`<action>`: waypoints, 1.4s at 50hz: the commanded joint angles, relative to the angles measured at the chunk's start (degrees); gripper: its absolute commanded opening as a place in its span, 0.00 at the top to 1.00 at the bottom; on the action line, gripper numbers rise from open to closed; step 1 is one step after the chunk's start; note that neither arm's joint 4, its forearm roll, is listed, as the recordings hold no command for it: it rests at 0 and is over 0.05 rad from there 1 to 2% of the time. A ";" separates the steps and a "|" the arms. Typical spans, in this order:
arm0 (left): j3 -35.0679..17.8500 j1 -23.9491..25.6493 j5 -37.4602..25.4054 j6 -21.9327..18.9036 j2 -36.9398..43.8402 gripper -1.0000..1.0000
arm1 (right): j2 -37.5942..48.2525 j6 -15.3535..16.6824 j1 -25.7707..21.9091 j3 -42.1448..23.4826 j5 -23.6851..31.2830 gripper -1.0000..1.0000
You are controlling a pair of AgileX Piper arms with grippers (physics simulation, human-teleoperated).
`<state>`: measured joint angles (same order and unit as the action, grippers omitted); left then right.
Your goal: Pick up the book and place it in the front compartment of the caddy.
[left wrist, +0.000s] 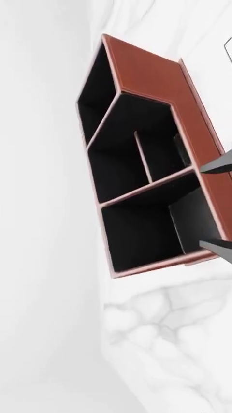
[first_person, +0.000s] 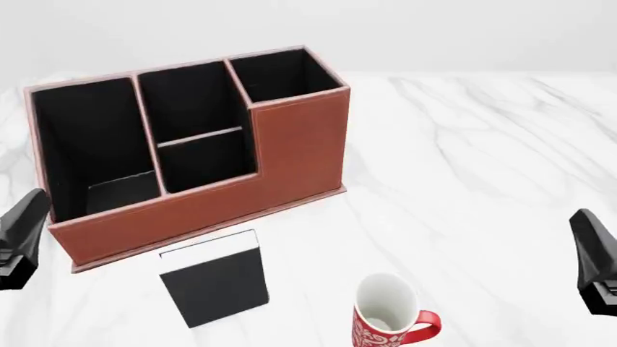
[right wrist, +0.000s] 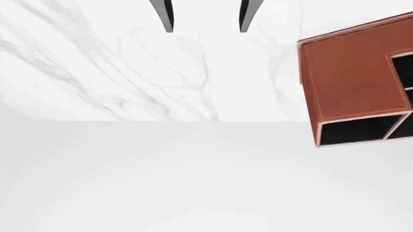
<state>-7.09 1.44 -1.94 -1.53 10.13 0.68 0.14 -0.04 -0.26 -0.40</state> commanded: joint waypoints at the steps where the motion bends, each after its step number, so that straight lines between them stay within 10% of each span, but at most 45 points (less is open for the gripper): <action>1: -13.15 2.83 -10.23 -4.82 9.13 0.00 | -0.11 -0.01 0.00 0.02 0.07 0.00; 28: -45.83 18.35 -41.73 -16.32 31.57 0.00 | -0.10 -0.02 0.01 0.02 0.08 0.00; 70: -64.58 22.29 -67.92 -32.19 44.45 0.00 | -0.10 -0.02 0.01 0.02 0.07 0.00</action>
<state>-69.37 23.62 -66.01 -30.38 51.95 0.71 0.14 -0.04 -0.26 -0.42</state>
